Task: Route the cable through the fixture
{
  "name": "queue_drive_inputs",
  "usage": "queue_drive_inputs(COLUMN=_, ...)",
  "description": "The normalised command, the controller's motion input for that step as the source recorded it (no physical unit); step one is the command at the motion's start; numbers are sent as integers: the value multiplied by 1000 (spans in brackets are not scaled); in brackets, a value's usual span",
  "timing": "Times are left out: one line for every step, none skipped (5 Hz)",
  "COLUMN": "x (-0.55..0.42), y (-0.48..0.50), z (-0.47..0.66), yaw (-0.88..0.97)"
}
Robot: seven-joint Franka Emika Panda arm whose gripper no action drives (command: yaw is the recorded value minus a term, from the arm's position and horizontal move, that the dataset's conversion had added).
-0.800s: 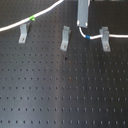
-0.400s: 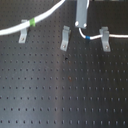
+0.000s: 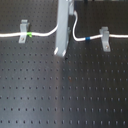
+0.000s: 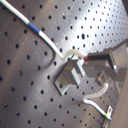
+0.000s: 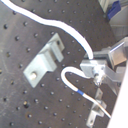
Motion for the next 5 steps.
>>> queue_drive_inputs(x=-222, y=162, z=149, yaw=0)
queue_drive_inputs(x=-90, y=-256, z=194, yaw=0)
queue_drive_inputs(x=-327, y=-540, z=423, yaw=-343)
queue_drive_inputs(x=-3, y=-21, z=0, yaw=0)
queue_drive_inputs(x=-67, y=8, z=-31, yaw=0)
